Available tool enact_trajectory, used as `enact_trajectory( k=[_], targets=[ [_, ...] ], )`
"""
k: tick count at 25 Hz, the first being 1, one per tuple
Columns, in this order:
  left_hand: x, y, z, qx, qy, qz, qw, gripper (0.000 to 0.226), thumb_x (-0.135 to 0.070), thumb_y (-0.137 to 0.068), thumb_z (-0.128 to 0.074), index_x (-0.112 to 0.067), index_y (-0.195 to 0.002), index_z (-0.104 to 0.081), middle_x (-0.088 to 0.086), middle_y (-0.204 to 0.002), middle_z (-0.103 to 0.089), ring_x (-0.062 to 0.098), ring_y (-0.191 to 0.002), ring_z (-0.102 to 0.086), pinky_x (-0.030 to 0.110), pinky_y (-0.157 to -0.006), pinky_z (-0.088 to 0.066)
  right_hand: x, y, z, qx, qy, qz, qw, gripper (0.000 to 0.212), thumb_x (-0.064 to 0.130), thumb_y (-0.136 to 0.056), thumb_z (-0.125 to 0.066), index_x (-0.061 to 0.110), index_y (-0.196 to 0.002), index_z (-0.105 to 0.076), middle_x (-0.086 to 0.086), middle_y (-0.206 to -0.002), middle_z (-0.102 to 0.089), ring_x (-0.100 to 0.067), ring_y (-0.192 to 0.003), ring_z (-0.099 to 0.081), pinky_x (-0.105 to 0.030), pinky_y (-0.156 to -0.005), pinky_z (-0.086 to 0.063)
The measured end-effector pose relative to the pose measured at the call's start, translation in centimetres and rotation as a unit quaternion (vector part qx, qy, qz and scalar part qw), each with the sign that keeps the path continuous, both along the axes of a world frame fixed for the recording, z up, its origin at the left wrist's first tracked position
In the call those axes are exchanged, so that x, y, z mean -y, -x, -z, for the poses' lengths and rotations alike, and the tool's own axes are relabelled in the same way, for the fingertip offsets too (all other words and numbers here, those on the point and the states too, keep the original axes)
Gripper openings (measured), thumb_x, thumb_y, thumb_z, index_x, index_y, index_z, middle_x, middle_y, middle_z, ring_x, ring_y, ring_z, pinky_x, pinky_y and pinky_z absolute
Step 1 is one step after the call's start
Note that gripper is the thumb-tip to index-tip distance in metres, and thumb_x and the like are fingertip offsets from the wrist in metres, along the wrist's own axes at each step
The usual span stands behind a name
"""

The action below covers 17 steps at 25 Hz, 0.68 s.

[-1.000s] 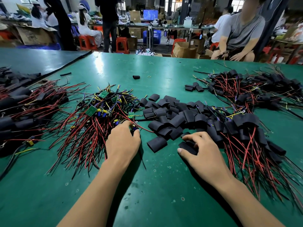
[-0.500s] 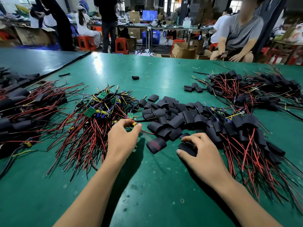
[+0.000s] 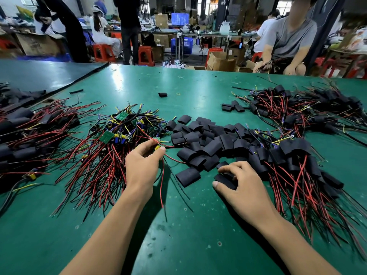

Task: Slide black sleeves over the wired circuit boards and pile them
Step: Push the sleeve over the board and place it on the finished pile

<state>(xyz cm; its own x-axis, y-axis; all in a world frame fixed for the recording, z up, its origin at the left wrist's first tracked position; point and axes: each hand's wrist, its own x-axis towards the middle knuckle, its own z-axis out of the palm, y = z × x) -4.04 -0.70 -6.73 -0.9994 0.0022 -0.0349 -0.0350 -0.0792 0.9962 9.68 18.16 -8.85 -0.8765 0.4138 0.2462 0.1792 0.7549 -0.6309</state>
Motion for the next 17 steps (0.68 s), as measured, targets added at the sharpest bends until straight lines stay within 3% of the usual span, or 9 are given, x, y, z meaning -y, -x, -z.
enact_trajectory(
  k=[7,10,13,17],
  targets=[
    [-0.5,-1.3,-0.7,0.024,-0.085,0.018,0.996,0.028,0.004,-0.082,-0.074,-0.005,-0.106,-0.066,0.009,-0.095,-0.069,0.023,-0.088,-0.064,0.037,-0.085,-0.055,0.0,0.1,-0.1,0.009,-0.007,0.0,1.0,0.034,0.037,-0.081,-0.078,0.026,-0.113,-0.07,0.009,-0.111,-0.052,-0.016,-0.105,-0.055,-0.038,-0.097,-0.046],
    [-1.6,-3.2,-1.1,0.038,-0.112,0.103,0.988,0.031,0.006,-0.079,-0.075,-0.004,-0.103,-0.059,0.009,-0.087,-0.066,0.023,-0.079,-0.066,0.037,-0.077,-0.057,0.0,0.2,0.0,0.004,-0.006,0.004,1.0,0.035,0.036,-0.08,-0.079,0.025,-0.112,-0.07,0.009,-0.11,-0.052,-0.015,-0.105,-0.056,-0.039,-0.097,-0.047],
    [-2.6,-4.7,-1.3,0.052,-0.132,0.185,0.972,0.033,0.004,-0.076,-0.077,-0.007,-0.098,-0.055,0.008,-0.079,-0.068,0.019,-0.065,-0.068,0.029,-0.057,-0.058,-0.3,0.3,0.0,0.002,-0.016,0.021,1.0,0.038,0.035,-0.078,-0.08,0.022,-0.113,-0.071,0.006,-0.11,-0.052,-0.018,-0.105,-0.057,-0.041,-0.096,-0.048],
    [-2.6,-5.2,-1.3,0.057,-0.088,0.255,0.961,0.034,-0.004,-0.07,-0.083,-0.011,-0.087,-0.054,0.007,-0.074,-0.07,0.018,-0.058,-0.066,0.023,-0.046,-0.049,-0.7,0.4,0.2,-0.003,-0.024,0.026,0.999,0.036,0.034,-0.077,-0.08,0.024,-0.11,-0.072,0.006,-0.107,-0.055,-0.018,-0.102,-0.058,-0.041,-0.094,-0.048]
  ],
)
